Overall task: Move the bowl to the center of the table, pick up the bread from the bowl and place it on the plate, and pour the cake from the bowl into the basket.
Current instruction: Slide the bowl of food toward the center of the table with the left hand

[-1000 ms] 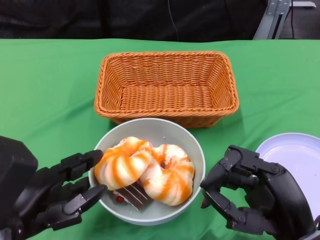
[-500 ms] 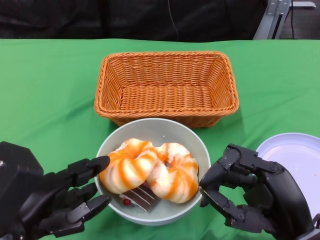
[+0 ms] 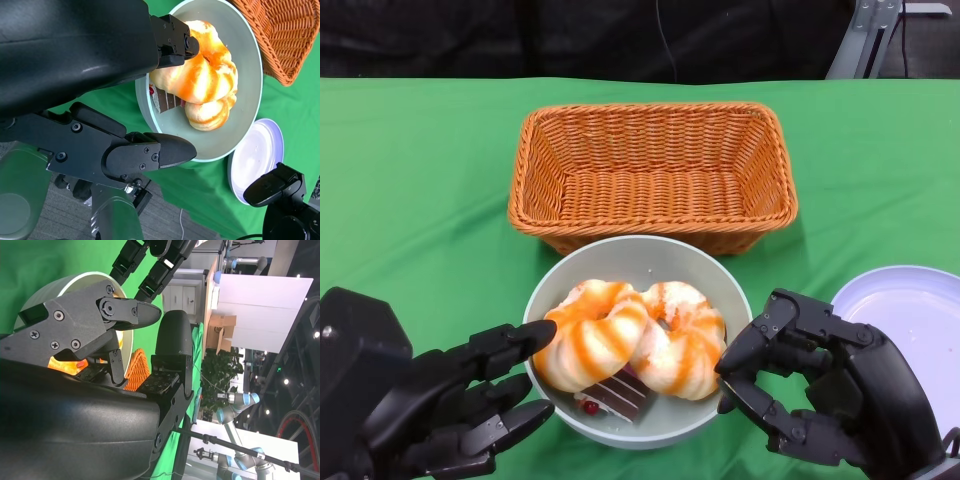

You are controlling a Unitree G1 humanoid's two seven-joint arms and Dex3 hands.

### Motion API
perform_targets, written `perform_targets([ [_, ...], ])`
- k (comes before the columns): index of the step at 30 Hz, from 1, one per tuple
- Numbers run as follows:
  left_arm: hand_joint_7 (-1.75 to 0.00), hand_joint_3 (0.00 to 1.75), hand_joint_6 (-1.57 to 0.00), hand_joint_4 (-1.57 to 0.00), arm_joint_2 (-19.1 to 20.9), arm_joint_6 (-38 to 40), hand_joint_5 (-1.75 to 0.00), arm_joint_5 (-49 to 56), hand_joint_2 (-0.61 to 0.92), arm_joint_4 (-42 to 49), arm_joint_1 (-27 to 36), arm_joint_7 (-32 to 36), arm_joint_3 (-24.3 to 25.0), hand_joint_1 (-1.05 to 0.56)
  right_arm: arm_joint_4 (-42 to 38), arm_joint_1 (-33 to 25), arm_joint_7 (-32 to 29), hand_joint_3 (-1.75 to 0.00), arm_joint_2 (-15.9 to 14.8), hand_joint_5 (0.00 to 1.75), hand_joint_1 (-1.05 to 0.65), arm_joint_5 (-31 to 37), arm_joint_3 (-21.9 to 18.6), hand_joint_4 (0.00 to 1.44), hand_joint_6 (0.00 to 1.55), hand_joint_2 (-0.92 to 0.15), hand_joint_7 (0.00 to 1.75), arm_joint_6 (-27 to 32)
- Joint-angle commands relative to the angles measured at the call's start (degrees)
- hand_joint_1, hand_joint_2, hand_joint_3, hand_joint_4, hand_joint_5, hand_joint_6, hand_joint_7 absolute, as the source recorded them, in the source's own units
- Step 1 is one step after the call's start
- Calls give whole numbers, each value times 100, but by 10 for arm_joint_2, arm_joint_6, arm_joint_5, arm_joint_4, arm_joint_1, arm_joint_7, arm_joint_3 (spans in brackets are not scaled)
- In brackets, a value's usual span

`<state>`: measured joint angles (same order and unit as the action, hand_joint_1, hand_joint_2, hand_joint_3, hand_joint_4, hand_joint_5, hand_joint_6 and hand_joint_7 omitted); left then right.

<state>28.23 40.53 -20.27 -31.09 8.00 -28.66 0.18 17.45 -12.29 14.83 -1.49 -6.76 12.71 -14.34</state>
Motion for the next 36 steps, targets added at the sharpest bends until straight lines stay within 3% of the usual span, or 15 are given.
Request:
perform_targets([
  [1, 0, 50, 0, -4, 6, -13, -1, -6, 92, -8, 4, -12, 0, -63, 1, 1, -1, -51, 2, 144, -26, -6, 0, 74, 66, -75, 124, -7],
  [19, 0, 47, 0, -5, 9, -9, -2, -30, 92, -31, 16, -26, -4, -68, -1, 1, 0, -54, 3, 144, -25, -2, -1, 73, 67, -74, 124, -6],
  [36, 0, 47, 0, -6, 22, -11, -2, -24, 92, -28, 15, -43, -38, -68, -3, 1, 2, -55, 2, 142, -26, -2, -2, 74, 67, -73, 122, -8],
])
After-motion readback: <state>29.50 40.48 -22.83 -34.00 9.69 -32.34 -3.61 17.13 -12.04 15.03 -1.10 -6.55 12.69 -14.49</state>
